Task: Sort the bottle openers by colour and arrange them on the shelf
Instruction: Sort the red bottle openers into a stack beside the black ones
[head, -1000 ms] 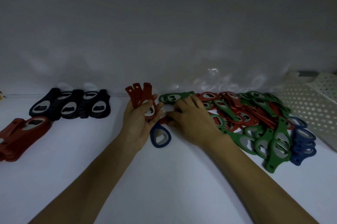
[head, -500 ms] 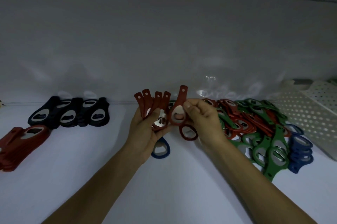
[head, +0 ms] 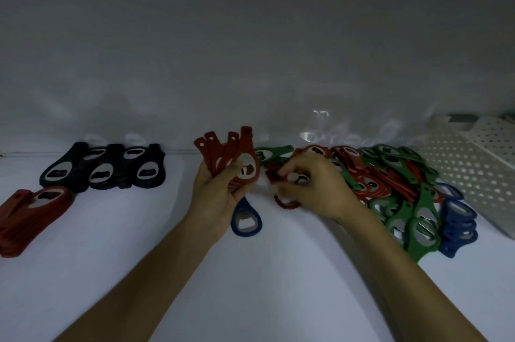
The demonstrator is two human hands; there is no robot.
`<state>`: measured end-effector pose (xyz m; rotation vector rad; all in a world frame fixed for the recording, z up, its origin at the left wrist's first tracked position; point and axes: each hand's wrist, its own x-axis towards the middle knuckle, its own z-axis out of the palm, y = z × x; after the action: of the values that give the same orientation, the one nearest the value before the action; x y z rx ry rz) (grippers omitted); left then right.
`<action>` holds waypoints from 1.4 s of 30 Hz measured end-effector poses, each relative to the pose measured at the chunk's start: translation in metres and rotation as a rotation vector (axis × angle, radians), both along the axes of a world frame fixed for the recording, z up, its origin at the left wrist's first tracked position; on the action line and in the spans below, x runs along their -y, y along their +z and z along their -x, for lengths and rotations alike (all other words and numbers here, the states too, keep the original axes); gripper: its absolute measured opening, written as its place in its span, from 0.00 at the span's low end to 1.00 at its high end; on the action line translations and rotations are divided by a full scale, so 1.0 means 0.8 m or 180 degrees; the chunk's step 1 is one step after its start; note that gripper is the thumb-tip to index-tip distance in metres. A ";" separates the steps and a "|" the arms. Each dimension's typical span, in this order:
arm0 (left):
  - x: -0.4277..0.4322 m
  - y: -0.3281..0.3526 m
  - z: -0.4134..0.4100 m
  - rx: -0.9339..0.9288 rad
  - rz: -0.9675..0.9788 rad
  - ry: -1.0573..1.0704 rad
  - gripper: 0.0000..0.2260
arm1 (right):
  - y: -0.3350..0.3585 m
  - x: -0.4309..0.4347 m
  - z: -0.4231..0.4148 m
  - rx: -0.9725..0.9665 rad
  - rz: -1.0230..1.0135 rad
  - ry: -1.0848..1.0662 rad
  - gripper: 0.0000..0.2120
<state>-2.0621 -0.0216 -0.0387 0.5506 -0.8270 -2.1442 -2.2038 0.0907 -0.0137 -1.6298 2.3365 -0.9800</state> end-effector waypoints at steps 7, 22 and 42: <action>0.000 0.002 -0.001 -0.0040 -0.0192 -0.0161 0.17 | -0.005 -0.003 0.000 -0.1423 -0.0522 0.0248 0.12; -0.024 0.000 0.003 0.0035 0.0526 -0.0608 0.19 | -0.011 0.014 -0.061 -0.0927 0.1200 -0.0228 0.08; -0.008 -0.012 -0.044 0.1741 0.3166 -0.0091 0.24 | -0.015 0.066 -0.116 0.1994 0.1490 0.0065 0.10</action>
<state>-2.0272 -0.0149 -0.0480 0.5662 -2.0166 -1.3220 -2.1111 0.0380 -0.0256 -1.1962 1.7455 -1.8150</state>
